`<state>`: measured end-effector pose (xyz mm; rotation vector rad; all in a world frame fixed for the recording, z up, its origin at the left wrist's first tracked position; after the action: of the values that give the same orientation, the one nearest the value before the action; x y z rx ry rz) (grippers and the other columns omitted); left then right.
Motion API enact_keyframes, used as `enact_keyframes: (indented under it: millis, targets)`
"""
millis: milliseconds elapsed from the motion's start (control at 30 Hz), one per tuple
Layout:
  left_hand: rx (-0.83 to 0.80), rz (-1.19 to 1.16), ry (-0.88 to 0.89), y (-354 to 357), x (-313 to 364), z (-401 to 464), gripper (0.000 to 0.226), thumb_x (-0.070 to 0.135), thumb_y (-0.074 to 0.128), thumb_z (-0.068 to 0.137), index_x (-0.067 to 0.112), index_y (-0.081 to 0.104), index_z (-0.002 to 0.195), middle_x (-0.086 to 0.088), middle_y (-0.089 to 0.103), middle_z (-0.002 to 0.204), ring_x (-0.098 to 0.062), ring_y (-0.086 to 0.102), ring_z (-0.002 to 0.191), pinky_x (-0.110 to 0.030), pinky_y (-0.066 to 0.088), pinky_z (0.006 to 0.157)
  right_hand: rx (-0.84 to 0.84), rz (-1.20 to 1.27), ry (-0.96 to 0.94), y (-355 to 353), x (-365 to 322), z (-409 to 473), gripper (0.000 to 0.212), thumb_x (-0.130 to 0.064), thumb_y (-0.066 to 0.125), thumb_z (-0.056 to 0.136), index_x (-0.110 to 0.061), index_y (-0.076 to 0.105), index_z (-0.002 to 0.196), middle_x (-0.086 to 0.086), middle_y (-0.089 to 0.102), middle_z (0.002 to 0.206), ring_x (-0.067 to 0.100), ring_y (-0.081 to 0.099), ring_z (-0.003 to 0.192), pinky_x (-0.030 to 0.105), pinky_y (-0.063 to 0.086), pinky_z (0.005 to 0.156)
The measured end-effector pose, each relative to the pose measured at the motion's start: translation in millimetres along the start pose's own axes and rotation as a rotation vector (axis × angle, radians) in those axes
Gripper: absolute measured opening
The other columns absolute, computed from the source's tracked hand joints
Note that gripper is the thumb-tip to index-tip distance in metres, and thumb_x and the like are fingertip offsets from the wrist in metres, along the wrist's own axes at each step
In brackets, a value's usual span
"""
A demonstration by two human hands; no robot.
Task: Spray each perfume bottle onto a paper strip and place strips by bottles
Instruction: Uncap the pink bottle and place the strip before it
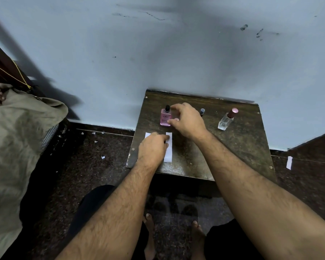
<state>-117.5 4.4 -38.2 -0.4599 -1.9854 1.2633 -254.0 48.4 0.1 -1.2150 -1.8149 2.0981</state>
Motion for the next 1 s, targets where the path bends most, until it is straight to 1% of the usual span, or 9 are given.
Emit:
enact_keyframes:
  millis: [67,200,333,467,633,700,867,1000]
  targets:
    - [0.003,-0.006,-0.003,-0.2,-2.2,1.8,0.036,0.032,0.053,0.097,0.037,0.057,0.132,-0.003,0.056,0.124,-0.029,0.057,0.113,-0.041,0.046,0.089,-0.040,-0.049,-0.013,1.9,-3.3,5.5,0.050,-0.035,0.072,0.081,-0.023,0.058,0.128,0.002,0.058,0.116,0.021,0.059,0.105,0.037,0.050,0.089]
    - [-0.004,-0.016,-0.005,0.3,-5.2,5.2,0.036,0.031,0.054,0.096,0.037,0.058,0.131,-0.003,0.058,0.124,-0.029,0.057,0.113,-0.041,0.047,0.089,-0.054,-0.113,-0.019,4.2,-5.8,13.4,0.036,-0.030,0.070,0.083,-0.020,0.063,0.116,0.004,0.062,0.110,0.025,0.060,0.103,0.034,0.046,0.081]
    - [0.008,-0.020,0.005,0.3,-5.4,7.9,0.035,0.031,0.055,0.096,0.037,0.059,0.131,-0.004,0.058,0.124,-0.029,0.057,0.114,-0.041,0.047,0.090,-0.070,-0.085,-0.001,0.4,-3.6,17.0,0.028,-0.029,0.072,0.082,-0.022,0.066,0.109,0.000,0.068,0.109,0.024,0.062,0.102,0.032,0.045,0.077]
    - [0.019,-0.028,-0.006,-1.3,-5.9,14.2,0.035,0.031,0.055,0.096,0.037,0.059,0.130,-0.004,0.057,0.124,-0.029,0.056,0.115,-0.041,0.046,0.091,-0.028,-0.061,-0.012,-8.3,-2.7,15.9,0.028,-0.029,0.072,0.082,-0.021,0.068,0.108,0.000,0.070,0.107,0.023,0.063,0.100,0.034,0.050,0.082]
    - [0.023,-0.026,0.006,-4.3,-2.8,24.8,0.034,0.029,0.054,0.097,0.035,0.060,0.130,-0.007,0.058,0.122,-0.030,0.057,0.113,-0.040,0.046,0.088,-0.001,-0.067,-0.028,-16.8,-3.7,16.1,0.027,-0.029,0.070,0.083,-0.023,0.068,0.109,-0.001,0.070,0.109,0.022,0.061,0.103,0.028,0.040,0.073]
    - [0.022,-0.019,0.011,-4.8,-2.1,27.7,0.035,0.029,0.053,0.098,0.036,0.059,0.131,-0.007,0.057,0.121,-0.031,0.057,0.112,-0.040,0.046,0.088,-0.006,-0.077,-0.027,-17.1,-3.9,16.4,0.026,-0.029,0.069,0.083,-0.023,0.068,0.108,-0.001,0.069,0.109,0.022,0.061,0.103,0.028,0.039,0.073]
    - [0.053,-0.011,-0.012,-6.5,-0.6,26.9,0.032,0.029,0.053,0.098,0.036,0.061,0.129,-0.005,0.057,0.118,-0.030,0.058,0.109,-0.040,0.047,0.087,-0.033,-0.069,-0.026,-12.8,-2.4,14.9,0.025,-0.029,0.070,0.084,-0.020,0.068,0.107,0.000,0.069,0.108,0.021,0.062,0.100,0.033,0.049,0.080]
    - [0.088,-0.002,-0.013,-7.0,-0.4,25.6,0.031,0.031,0.055,0.097,0.035,0.062,0.127,-0.003,0.057,0.116,-0.027,0.060,0.107,-0.038,0.047,0.086,-0.052,-0.071,-0.031,-10.3,-1.2,12.8,0.027,-0.028,0.070,0.086,-0.018,0.066,0.110,0.000,0.068,0.110,0.018,0.061,0.098,0.027,0.041,0.075]
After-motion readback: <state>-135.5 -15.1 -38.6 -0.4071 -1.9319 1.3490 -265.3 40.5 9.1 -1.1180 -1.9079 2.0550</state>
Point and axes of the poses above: each hand's wrist, its own z-axis towards the middle knuckle, its own y-axis out of the palm, x = y × z, the point moved 3 cm from there along z, towards the middle knuckle
